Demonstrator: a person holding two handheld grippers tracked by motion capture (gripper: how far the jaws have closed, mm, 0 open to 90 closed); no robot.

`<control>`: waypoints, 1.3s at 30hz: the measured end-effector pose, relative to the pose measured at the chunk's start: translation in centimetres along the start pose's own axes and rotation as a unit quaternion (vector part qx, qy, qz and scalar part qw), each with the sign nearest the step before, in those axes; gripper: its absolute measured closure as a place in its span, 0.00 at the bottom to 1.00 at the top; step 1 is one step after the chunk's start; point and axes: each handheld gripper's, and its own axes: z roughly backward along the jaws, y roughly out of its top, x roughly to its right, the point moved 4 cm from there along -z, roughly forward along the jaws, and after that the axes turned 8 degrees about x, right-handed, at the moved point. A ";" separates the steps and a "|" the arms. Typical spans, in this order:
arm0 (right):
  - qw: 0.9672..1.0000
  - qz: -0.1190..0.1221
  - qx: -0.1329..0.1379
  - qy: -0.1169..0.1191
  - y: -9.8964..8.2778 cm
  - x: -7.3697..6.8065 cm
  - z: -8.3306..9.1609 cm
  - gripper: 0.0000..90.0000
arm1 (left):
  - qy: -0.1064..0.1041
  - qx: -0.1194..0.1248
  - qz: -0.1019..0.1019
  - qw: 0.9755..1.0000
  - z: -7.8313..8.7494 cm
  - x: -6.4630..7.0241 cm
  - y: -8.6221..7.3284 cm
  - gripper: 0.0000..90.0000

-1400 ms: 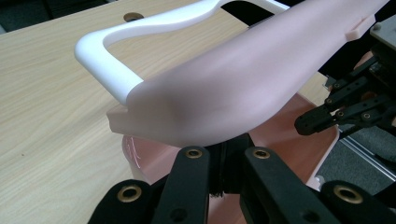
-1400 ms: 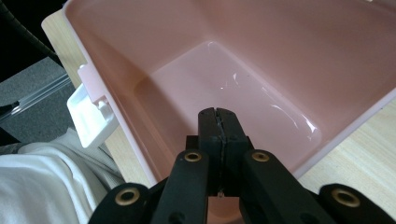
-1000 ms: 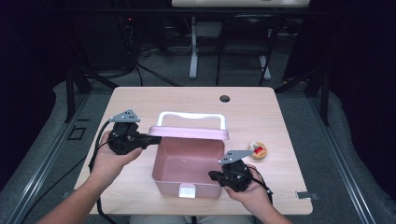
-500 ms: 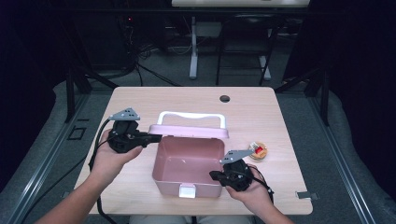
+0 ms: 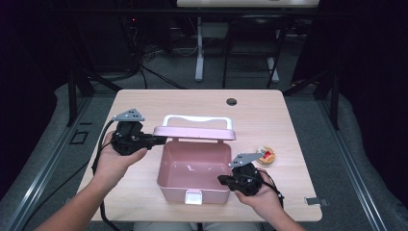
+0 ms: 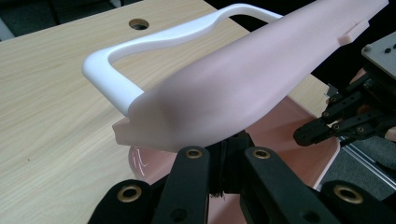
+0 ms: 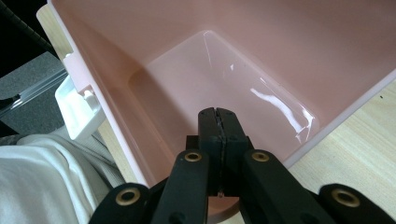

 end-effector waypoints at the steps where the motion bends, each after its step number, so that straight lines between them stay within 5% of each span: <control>1: 1.000 0.000 0.000 0.000 0.0 0.0 0.0 1.00 | 0.000 0.001 0.002 1.000 0.0 0.0 0.0 1.00; 39: 1.000 -0.015 0.019 0.002 -0.3 0.4 0.4 1.00 | 0.026 0.012 0.015 0.999 -0.5 -1.5 1.5 1.00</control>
